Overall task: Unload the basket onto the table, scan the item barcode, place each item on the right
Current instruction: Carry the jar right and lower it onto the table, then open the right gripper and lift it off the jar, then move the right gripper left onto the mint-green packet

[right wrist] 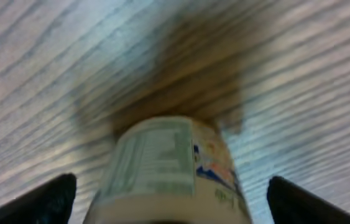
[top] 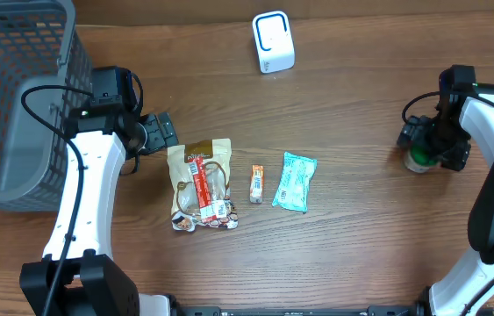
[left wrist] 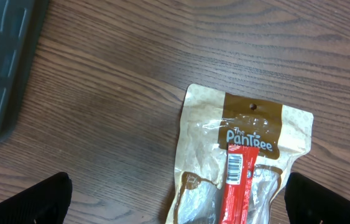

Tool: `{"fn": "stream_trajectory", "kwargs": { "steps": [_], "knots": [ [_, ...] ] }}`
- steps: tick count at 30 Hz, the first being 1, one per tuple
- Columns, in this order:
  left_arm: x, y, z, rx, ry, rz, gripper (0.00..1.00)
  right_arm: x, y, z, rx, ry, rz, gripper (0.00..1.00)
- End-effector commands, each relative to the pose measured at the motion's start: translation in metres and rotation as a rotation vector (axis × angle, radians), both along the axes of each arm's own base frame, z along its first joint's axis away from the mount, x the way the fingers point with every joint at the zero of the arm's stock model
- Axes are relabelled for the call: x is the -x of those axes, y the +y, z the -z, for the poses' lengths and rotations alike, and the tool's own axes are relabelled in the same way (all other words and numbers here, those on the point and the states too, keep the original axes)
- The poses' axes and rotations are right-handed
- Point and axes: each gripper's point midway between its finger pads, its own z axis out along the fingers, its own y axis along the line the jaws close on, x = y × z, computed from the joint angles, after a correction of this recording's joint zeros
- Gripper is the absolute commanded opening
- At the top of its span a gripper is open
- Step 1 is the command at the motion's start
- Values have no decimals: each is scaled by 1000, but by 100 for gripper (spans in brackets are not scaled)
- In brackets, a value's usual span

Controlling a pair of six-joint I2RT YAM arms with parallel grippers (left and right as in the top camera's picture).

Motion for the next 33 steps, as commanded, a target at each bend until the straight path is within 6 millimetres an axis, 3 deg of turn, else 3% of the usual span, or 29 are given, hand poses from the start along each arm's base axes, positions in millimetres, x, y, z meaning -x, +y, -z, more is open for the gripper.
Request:
{"fn": "stream_trajectory", "kwargs": {
  "steps": [1, 4, 10, 13, 16, 21, 24, 33],
  "knots": [
    [-4, 1, -6, -10, -20, 8, 100, -1, -3, -5, 14, -14, 6, 100],
    [-4, 1, -6, -10, -20, 8, 100, -4, -5, -13, 22, -21, 11, 100],
    [-4, 1, -6, -10, -20, 7, 100, -32, -6, -91, 29, -150, 29, 100],
    [-4, 1, -6, -10, -20, 7, 100, -39, 12, -134, -36, -208, -3, 100],
    [-4, 1, -6, -10, -20, 7, 100, -36, 38, -155, -130, -220, -39, 100],
    [-4, 1, -6, -10, -20, 7, 100, -31, 73, -150, -214, -196, -99, 100],
    [-4, 1, -6, -10, -20, 7, 100, -29, 104, -141, -292, -186, -155, 100],
    [-4, 1, -6, -10, -20, 7, 100, -3, 170, -97, -312, -104, -321, 100]
  ]
}}
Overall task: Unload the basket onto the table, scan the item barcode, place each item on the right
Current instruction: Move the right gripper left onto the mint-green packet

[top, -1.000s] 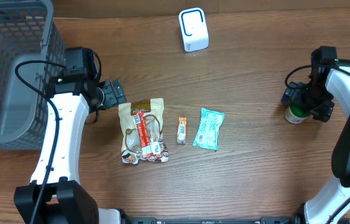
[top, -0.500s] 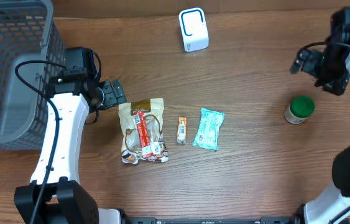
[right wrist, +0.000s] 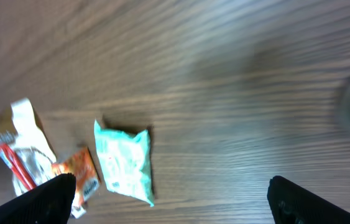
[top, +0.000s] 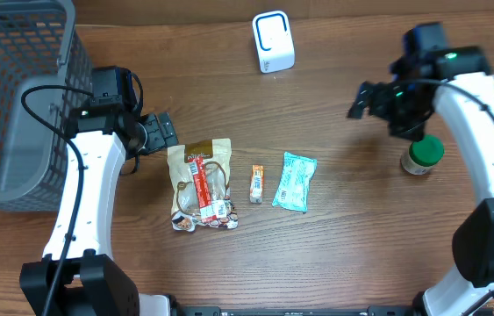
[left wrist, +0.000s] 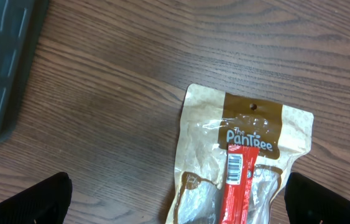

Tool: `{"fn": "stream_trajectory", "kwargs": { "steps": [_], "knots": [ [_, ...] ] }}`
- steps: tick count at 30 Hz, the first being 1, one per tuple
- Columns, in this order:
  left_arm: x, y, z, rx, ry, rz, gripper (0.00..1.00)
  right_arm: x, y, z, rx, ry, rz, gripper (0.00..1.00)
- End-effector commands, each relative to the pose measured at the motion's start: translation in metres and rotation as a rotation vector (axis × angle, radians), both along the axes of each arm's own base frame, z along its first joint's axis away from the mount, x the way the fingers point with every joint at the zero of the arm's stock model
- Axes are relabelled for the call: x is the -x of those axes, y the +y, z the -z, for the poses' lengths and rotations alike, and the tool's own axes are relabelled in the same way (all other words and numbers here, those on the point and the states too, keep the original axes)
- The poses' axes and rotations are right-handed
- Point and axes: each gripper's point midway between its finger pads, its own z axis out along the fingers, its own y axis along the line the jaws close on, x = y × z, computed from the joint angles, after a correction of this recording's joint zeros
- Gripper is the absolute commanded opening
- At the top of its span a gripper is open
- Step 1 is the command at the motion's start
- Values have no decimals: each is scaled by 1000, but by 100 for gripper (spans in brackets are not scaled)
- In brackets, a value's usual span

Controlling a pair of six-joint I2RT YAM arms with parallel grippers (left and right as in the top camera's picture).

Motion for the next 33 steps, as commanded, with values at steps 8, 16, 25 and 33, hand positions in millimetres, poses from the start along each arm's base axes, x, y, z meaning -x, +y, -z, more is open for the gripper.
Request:
{"fn": "stream_trajectory", "kwargs": {
  "steps": [8, 16, 25, 33],
  "knots": [
    [-4, 1, -6, -10, -20, 7, 100, 40, 92, 64, -28, 27, -174, 96],
    [-4, 1, -6, -10, -20, 7, 100, 48, 143, 79, 8, -88, -260, 90],
    [-4, 1, -6, -10, -20, 7, 100, 39, 128, 83, 140, -143, -238, 87],
    [-4, 1, -6, -10, -20, 7, 100, 44, 117, 94, 182, -126, -228, 68]
  ]
}}
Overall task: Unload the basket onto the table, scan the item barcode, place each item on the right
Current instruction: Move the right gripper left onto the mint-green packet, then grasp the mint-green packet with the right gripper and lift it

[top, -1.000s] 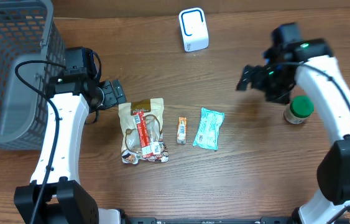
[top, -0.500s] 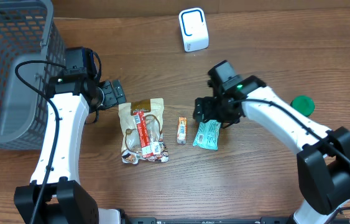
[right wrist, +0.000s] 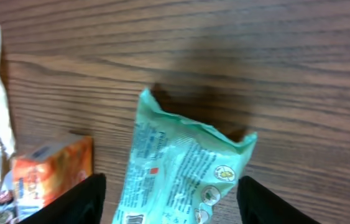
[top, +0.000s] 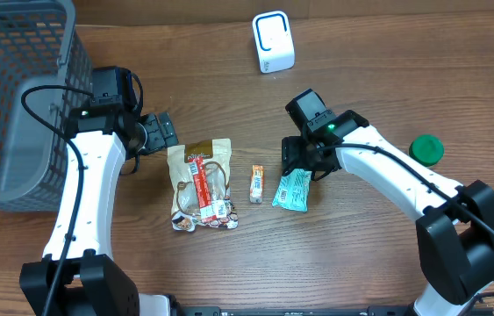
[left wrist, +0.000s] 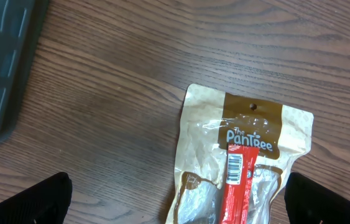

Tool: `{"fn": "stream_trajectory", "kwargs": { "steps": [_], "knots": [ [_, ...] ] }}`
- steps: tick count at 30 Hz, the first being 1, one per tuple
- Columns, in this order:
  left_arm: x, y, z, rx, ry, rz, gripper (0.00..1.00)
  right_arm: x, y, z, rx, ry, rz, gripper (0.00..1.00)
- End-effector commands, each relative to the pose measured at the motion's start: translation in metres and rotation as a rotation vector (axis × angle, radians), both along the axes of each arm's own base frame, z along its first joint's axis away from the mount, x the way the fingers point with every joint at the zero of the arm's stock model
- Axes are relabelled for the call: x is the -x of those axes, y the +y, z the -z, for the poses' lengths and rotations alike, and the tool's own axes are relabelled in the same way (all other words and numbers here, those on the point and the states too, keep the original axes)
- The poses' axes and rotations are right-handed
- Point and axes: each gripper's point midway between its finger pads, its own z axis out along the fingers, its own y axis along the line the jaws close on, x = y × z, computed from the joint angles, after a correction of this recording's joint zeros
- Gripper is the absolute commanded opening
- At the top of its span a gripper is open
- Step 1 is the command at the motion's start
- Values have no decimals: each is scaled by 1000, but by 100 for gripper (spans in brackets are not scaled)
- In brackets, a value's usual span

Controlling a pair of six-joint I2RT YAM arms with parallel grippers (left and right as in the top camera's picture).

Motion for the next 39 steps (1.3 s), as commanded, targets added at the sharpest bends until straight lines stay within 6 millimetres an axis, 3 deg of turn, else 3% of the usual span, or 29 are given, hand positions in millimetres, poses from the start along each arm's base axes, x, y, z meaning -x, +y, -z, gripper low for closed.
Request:
{"fn": "stream_trajectory", "kwargs": {
  "steps": [1, 12, 18, 28, 33, 39],
  "knots": [
    [-4, 1, -6, -10, -20, 7, 100, 4, -13, 13, 47, 11, 20, 68],
    [-4, 1, -6, -10, -20, 7, 100, 9, -29, 40, 101, -16, 35, 66],
    [-4, 1, -6, -10, -20, 7, 100, 9, -72, 41, 265, -19, 136, 65],
    [-4, 1, -6, -10, -20, 8, 100, -4, -126, 39, 290, 35, 246, 65],
    [-4, 1, -6, -9, -20, 7, 100, -15, -117, 29, 192, 47, 162, 66],
    [-4, 1, -6, -10, -20, 7, 100, -25, -110, 2, 128, 46, 164, 69]
  ]
}}
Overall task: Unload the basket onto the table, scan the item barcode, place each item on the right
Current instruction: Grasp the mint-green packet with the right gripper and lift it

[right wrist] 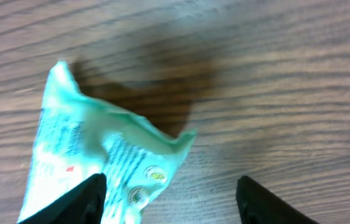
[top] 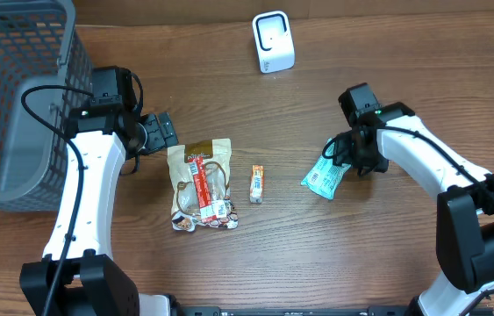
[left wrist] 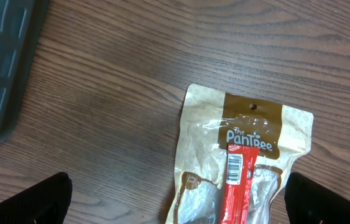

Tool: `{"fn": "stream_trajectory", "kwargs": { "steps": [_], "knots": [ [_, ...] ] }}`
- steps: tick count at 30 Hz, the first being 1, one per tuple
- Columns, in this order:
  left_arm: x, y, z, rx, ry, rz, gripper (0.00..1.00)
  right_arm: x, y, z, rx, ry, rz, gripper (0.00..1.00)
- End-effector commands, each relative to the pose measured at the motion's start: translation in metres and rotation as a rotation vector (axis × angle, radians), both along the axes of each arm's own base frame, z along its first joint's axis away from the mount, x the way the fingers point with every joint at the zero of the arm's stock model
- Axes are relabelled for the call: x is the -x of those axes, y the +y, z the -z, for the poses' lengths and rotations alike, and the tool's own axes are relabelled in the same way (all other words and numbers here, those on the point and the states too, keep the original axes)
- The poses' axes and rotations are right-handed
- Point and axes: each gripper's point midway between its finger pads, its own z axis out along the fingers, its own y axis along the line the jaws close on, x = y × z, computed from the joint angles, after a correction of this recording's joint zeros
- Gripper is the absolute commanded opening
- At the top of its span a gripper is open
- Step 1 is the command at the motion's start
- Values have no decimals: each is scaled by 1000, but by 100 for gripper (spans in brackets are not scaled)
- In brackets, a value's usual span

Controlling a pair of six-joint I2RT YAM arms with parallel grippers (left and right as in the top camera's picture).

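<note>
A crumpled teal packet (top: pixel 325 178) hangs at the middle right of the table, and my right gripper (top: pixel 349 156) is shut on it. The right wrist view shows that teal packet (right wrist: pixel 94 162) against the left finger, with its shadow on the wood beyond. The white scanner (top: pixel 273 41) stands at the far edge. My left gripper (top: pixel 157 133) is open beside the top of a beige snack bag (top: pixel 200 184). In the left wrist view the left gripper (left wrist: pixel 175 208) hovers over the beige bag (left wrist: pixel 243 155), touching nothing.
A small orange packet (top: pixel 257 183) lies right of the beige bag. A red stick pack (left wrist: pixel 237 180) lies on that bag. A grey mesh basket (top: pixel 14 96) fills the far left. A dark round edge shows at the right of the right wrist view.
My right gripper has moved to the right, and the teal packet has gone with it, turned and crumpled, away from the orange packet. The left arm has not moved.
My right gripper was first at the green-lidded bottle at the far right. It then stood open above the table, the bottle left behind. After that it was down over the teal packet beside the orange one. Now it holds that packet further right.
</note>
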Motion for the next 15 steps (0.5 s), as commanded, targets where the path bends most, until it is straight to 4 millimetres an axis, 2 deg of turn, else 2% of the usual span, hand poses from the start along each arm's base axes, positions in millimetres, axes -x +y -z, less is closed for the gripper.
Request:
{"fn": "stream_trajectory", "kwargs": {
  "steps": [1, 6, 15],
  "knots": [
    [-4, 1, -6, -10, -20, 7, 100, -16, 11, -24, -56, -47, -26, 70],
    [-4, 1, -6, -10, -20, 7, 100, -13, 11, -20, -55, -34, -57, 69],
    [-4, 1, -6, -10, -20, 8, 100, -4, 9, -1, -52, -20, -71, 69]
  ]
}}
